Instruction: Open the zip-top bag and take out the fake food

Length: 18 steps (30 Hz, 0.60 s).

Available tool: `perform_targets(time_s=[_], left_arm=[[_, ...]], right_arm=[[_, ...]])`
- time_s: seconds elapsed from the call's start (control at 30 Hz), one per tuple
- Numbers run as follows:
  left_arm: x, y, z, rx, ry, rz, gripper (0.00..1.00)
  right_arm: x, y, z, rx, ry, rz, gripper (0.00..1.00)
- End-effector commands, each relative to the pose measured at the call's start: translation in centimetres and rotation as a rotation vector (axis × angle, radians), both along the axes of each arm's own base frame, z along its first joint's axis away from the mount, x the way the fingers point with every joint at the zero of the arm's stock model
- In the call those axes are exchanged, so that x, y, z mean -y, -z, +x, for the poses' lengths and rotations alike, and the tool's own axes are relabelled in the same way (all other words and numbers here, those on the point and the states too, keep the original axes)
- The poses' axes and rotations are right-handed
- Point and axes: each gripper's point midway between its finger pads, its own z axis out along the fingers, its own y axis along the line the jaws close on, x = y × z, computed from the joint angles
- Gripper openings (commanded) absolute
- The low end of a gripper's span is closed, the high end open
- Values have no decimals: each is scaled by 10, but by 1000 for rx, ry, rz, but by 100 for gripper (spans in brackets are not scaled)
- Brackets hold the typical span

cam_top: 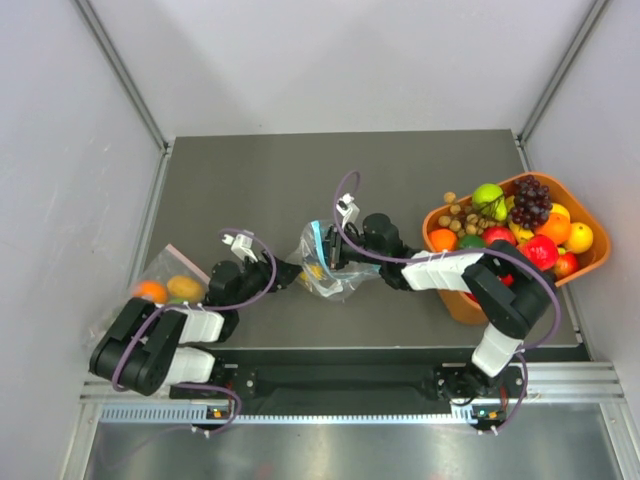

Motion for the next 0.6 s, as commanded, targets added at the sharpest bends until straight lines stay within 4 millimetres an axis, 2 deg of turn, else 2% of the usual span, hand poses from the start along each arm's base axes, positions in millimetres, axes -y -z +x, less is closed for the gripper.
perform_targets(time_s=[0.0,0.2,0.37,0.5,0.57], left_arm=[[1,-5,-3,26,9,-30,66],[-1,5,-7,-13,5,-23,68],[3,-4,-7,6,14,-64,67],[8,-16,-7,39,36,-111,60],[10,-21,-6,50,42,-133,51]], right_arm=[[0,-32,2,27,-18,141,0],[3,-32,6,37,-11,123,0],[4,-27,5,31,-10,115,0],[3,-22,3,19,-14,118,0],[3,-17,2,8,-19,115,0]])
